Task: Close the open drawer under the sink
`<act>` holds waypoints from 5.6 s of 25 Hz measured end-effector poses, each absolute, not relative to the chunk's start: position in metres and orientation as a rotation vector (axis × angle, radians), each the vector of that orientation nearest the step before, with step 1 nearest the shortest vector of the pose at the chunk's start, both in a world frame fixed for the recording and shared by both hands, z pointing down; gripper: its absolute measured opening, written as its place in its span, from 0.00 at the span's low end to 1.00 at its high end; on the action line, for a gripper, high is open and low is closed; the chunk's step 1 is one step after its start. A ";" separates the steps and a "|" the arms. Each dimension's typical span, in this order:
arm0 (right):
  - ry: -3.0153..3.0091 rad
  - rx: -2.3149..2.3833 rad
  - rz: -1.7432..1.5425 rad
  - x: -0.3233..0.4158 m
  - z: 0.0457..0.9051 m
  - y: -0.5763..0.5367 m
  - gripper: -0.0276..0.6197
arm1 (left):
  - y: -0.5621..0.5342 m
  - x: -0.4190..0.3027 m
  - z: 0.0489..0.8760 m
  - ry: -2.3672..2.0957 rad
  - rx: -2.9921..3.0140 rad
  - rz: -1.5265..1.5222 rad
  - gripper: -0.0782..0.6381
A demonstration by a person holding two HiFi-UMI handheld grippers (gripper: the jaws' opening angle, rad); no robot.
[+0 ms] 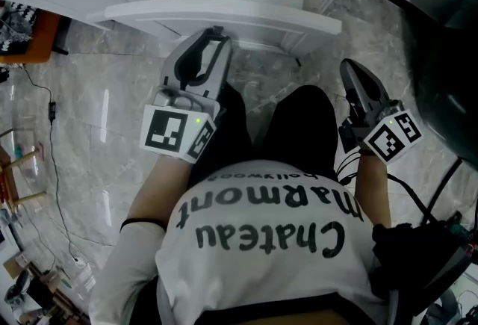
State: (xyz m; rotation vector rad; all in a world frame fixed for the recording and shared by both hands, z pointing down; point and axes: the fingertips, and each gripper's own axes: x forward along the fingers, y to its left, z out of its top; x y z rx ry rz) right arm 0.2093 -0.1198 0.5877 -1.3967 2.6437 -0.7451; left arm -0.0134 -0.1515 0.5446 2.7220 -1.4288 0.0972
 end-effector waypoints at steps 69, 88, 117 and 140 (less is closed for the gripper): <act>2.533 -1.595 -0.707 0.216 0.580 -0.101 0.06 | -0.238 0.010 0.536 -1.366 2.796 0.094 0.28; 2.525 -1.604 -0.711 0.216 0.584 -0.101 0.06 | -0.270 0.008 0.542 -1.386 2.726 0.179 0.28; 2.571 -1.592 -0.723 0.208 0.584 -0.100 0.06 | -0.300 0.022 0.539 -1.354 2.779 0.262 0.28; 2.565 -1.588 -0.759 0.210 0.597 -0.099 0.06 | -0.306 0.020 0.542 -1.347 2.773 0.327 0.28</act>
